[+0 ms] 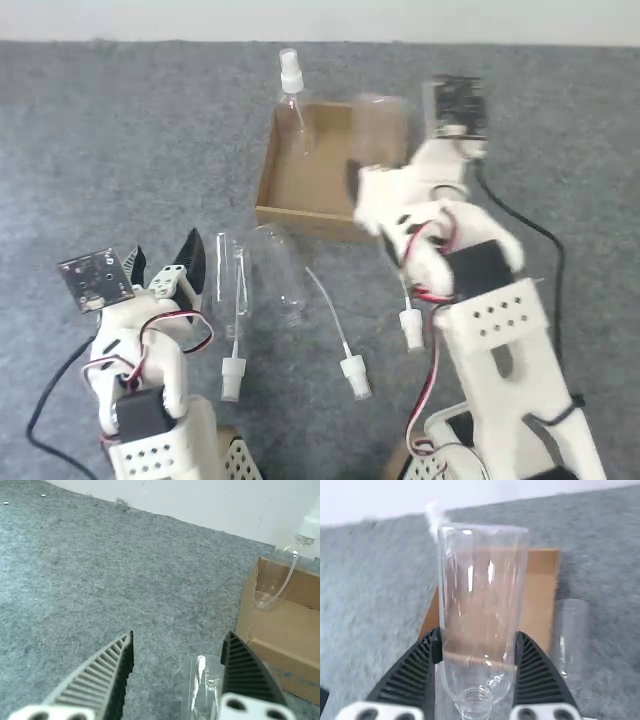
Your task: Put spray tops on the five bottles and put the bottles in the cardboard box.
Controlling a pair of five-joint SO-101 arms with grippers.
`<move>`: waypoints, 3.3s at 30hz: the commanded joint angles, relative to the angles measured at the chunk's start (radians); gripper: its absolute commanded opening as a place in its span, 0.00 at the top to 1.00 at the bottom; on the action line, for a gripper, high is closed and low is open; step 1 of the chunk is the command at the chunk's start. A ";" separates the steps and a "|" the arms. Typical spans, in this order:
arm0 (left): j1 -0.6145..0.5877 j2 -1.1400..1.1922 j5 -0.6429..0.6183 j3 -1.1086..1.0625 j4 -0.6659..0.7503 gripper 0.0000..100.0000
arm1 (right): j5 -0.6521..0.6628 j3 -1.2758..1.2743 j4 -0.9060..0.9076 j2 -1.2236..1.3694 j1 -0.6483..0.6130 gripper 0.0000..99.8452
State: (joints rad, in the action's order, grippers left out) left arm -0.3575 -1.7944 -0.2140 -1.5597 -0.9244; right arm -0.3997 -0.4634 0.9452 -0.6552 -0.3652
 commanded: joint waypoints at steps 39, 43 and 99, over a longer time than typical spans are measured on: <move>-0.006 0.011 0.020 -0.002 0.009 0.73 | -0.376 -0.546 -0.013 -0.234 0.596 0.97; -0.006 0.011 0.020 -0.002 0.009 0.73 | -0.382 -0.546 -0.013 -0.177 0.621 0.97; -0.006 0.011 0.021 -0.005 0.009 0.73 | 0.736 0.058 0.625 0.254 0.518 0.69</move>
State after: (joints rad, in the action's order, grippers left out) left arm -0.3575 -1.7944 -0.2002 -1.5735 -0.9244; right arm 0.0652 -0.4618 1.5620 -0.4005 0.1534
